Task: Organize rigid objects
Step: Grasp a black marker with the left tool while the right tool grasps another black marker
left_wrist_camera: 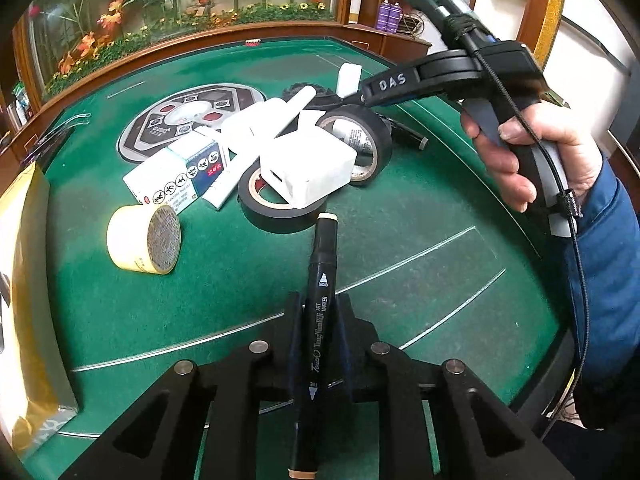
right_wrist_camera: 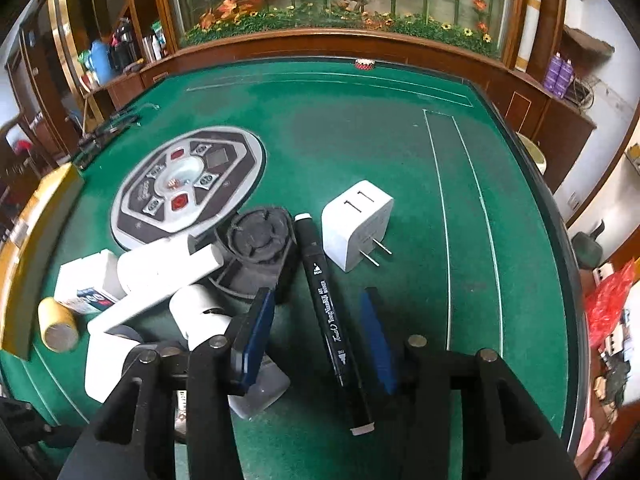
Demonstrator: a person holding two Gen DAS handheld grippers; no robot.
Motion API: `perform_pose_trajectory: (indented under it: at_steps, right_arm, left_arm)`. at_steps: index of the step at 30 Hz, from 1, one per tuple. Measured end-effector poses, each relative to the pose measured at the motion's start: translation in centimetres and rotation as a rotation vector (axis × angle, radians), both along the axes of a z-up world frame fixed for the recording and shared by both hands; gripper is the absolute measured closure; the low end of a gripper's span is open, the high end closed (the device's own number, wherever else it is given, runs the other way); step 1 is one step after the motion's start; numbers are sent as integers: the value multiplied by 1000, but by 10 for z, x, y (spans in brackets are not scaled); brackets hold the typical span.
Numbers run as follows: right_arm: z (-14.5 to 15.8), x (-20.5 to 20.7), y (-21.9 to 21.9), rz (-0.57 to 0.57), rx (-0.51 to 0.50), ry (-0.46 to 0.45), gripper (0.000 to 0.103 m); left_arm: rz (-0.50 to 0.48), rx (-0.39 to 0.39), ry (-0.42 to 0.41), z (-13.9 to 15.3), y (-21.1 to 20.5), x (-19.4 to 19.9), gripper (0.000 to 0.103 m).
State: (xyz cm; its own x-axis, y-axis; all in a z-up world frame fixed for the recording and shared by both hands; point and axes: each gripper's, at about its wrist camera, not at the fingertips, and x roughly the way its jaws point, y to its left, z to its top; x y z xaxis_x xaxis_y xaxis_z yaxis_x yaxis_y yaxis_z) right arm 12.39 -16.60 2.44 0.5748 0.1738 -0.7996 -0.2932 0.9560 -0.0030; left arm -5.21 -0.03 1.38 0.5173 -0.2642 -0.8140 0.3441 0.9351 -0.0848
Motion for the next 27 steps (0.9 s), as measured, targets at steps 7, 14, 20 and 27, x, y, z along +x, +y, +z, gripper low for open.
perform_pose_trajectory:
  at_steps: [7, 14, 20, 27]
  right_arm:
    - [-13, 8, -2, -13, 17, 59, 89]
    - [17, -3, -19, -11, 230, 14, 89]
    - [29, -8, -29, -15, 392, 12, 89]
    - [38, -14, -32, -31, 444, -32, 89]
  left_arm:
    - [0, -51, -6, -1, 4, -2, 88]
    - [22, -147, 5, 8, 17, -1, 88]
    - [37, -228, 4, 15, 24, -1, 88]
    - [53, -318, -11, 25, 37, -2, 88]
